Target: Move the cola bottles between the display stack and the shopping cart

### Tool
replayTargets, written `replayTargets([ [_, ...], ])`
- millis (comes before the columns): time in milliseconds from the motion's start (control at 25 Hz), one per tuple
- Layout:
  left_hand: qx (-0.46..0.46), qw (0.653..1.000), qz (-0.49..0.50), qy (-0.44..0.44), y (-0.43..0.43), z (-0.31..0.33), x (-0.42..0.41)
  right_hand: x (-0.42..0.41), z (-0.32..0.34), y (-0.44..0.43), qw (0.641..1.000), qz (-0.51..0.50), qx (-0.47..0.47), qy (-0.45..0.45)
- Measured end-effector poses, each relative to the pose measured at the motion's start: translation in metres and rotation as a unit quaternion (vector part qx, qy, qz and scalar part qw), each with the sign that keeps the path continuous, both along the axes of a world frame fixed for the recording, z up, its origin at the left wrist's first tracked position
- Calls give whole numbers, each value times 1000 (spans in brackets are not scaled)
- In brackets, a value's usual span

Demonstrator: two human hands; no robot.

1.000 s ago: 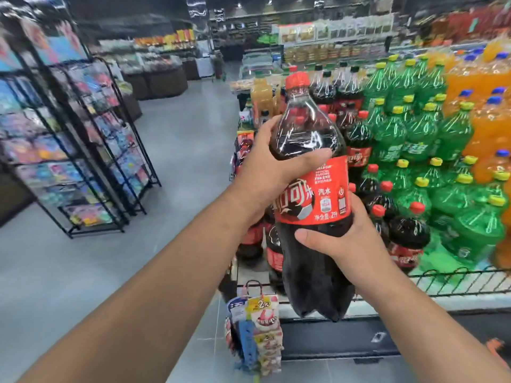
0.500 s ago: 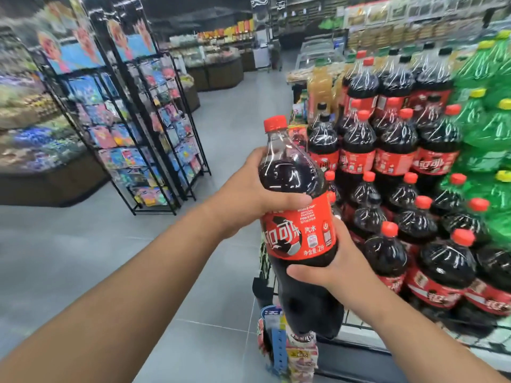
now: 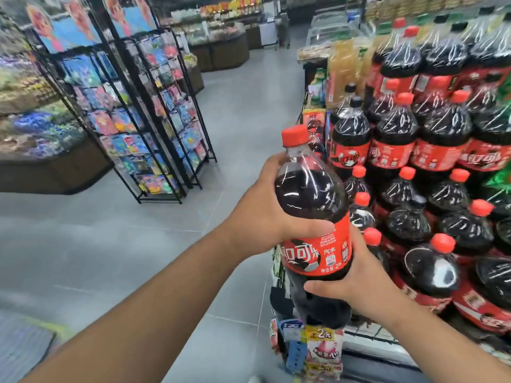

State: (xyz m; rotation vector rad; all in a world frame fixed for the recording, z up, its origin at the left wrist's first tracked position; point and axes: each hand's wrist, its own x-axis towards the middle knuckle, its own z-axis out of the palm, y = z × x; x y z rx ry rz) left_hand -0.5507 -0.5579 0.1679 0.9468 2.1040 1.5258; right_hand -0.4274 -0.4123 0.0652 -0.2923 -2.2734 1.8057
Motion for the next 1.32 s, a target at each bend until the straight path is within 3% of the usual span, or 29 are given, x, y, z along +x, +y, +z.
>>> replayTargets([
  [320, -19, 989, -138, 55, 12, -40, -71, -36, -48, -22, 989, -145, -8, -9],
  [640, -13, 960, -249, 130, 26, -76, -88, -45, -78, -47, 965, -260, -32, -7],
  [840, -19, 951, -263, 159, 26, -100, -89, -47, -90, -54, 954, -299, -11, -1],
  [1080, -31, 938, -283, 200, 17, -136, -91, -54, -112, -77, 938, -341, -58, -1],
  [1320, -21, 930, -305, 205, 19, -169, -93, -55, -151, -79, 926, -369, -65, -51],
])
